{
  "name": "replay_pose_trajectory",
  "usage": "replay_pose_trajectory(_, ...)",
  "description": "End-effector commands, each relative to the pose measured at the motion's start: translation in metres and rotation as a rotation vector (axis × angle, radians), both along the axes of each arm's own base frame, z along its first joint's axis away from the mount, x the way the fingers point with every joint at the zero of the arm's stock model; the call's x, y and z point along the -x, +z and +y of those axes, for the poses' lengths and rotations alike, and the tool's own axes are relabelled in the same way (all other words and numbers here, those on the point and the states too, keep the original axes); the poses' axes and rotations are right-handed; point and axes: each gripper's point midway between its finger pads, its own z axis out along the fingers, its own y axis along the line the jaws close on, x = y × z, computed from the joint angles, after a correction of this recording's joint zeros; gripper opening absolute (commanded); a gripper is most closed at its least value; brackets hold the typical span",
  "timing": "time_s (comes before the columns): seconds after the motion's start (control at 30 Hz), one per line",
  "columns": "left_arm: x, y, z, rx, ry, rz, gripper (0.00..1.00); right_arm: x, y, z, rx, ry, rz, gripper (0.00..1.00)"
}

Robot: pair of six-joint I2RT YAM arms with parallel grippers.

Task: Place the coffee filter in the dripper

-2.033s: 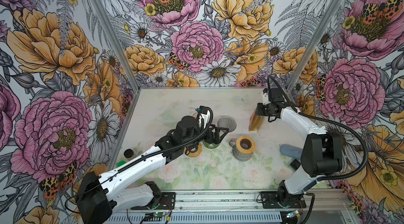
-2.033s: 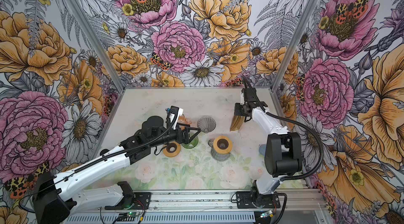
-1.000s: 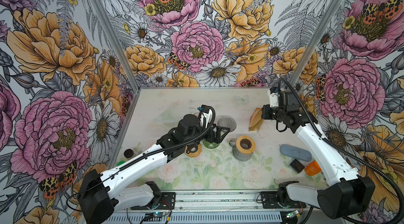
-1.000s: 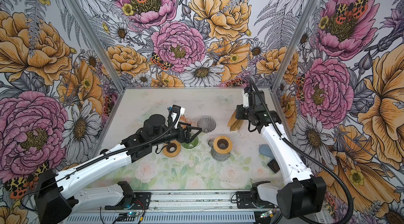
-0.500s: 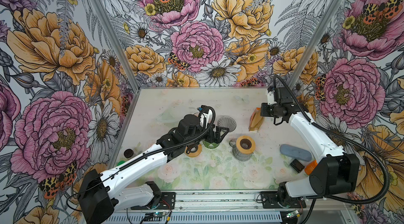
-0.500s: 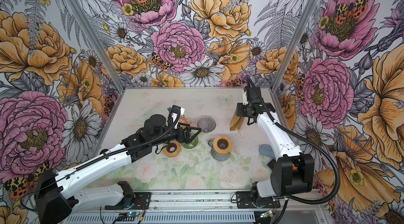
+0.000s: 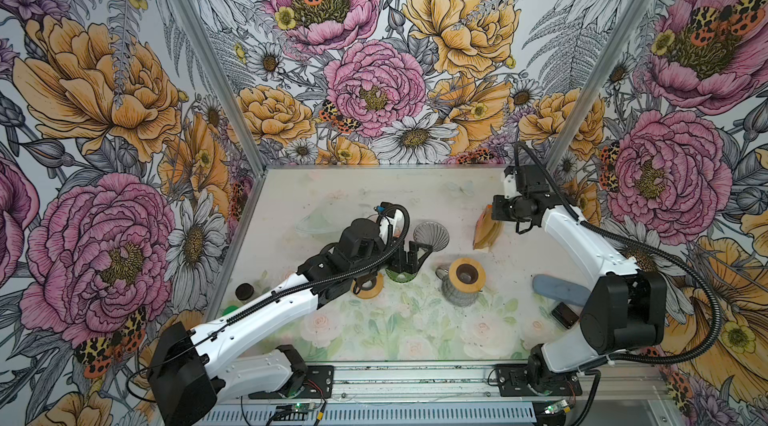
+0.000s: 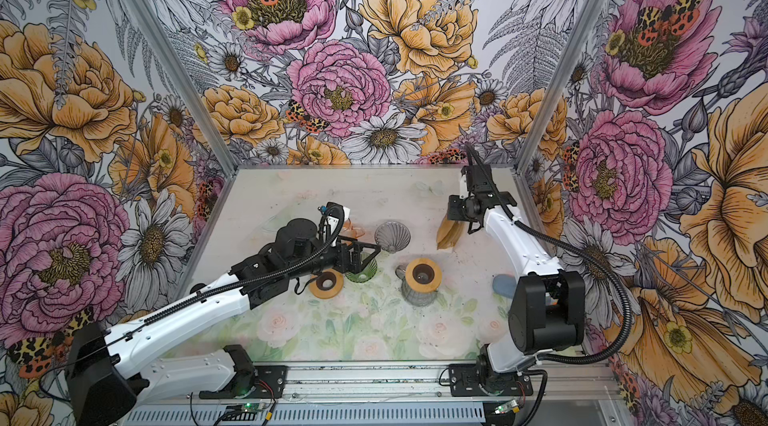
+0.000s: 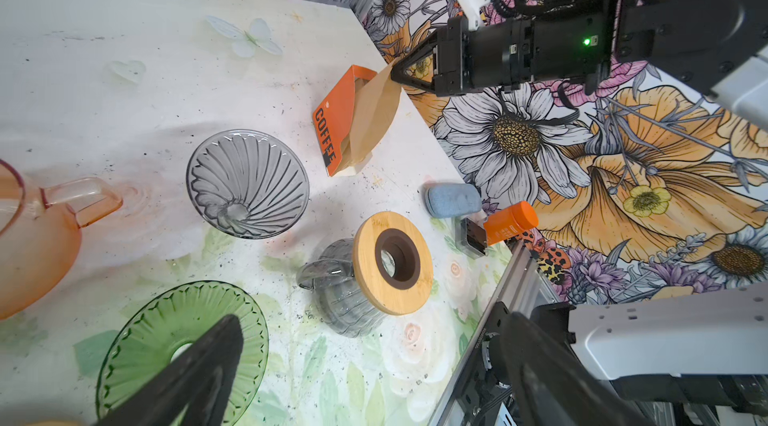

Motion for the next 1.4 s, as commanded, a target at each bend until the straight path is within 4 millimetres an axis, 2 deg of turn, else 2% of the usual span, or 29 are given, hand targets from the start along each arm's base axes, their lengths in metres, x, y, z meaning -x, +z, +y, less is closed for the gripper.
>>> replay_pose_trajectory(0.0,-0.01,0.005,0.01,-0.036,0.056,-0.028,0.99,-0.013,0.005,-0.003,-0.006,-0.006,-0.035,0.03)
replay_pose_trajectory(0.17,-0.017,-0.02,0.03,-0.097,0.122,0.034,0.99,-0.013,0.0,-0.008,0.018,-0.03,-0.029,0.08)
replay_pose_trajectory(0.27,-0.019,-0.028,0.045,-0.107,0.16,0.069,0.98,-0.013,0.001,-0.011,0.03,-0.039,-0.033,0.14)
replay_pose_trajectory(0.33,-0.018,-0.032,0.051,-0.106,0.171,0.089,0.98,-0.011,0.006,-0.011,0.028,-0.045,-0.045,0.19)
replay_pose_trajectory(0.4,-0.018,-0.036,0.058,-0.119,0.199,0.105,0.98,-0.009,0.013,-0.01,0.015,-0.05,-0.063,0.29)
replay_pose_trajectory(0.53,-0.018,-0.048,0.066,-0.148,0.227,0.144,0.96,0.001,0.028,-0.006,-0.014,-0.052,-0.102,0.39)
replay_pose_trajectory(0.6,-0.017,-0.054,0.068,-0.154,0.233,0.163,0.96,0.006,0.036,-0.008,-0.03,-0.08,-0.122,0.54)
replay_pose_trajectory(0.63,-0.017,-0.055,0.069,-0.154,0.232,0.165,0.96,0.009,0.04,-0.008,-0.041,-0.096,-0.132,0.65)
replay_pose_trajectory(0.7,-0.018,-0.057,0.072,-0.161,0.241,0.173,0.96,0.016,0.052,-0.008,-0.086,-0.14,-0.156,0.94)
replay_pose_trajectory(0.73,-0.019,-0.059,0.073,-0.165,0.244,0.178,0.97,0.021,0.057,-0.006,-0.104,-0.142,-0.168,0.99)
replay_pose_trajectory(0.9,-0.022,-0.063,0.077,-0.166,0.252,0.206,0.98,0.045,0.076,-0.009,-0.167,-0.194,-0.246,1.0)
replay_pose_trajectory(1.07,-0.036,-0.061,0.068,-0.176,0.246,0.213,0.99,0.062,0.09,0.013,-0.274,-0.096,-0.332,1.0)
replay_pose_trajectory(1.2,-0.056,-0.066,0.057,-0.188,0.264,0.262,0.99,0.07,0.085,0.015,-0.284,-0.103,-0.281,0.99)
replay_pose_trajectory(1.37,-0.082,-0.072,0.037,-0.177,0.263,0.327,0.97,0.081,0.079,0.03,-0.347,-0.047,-0.237,1.0)
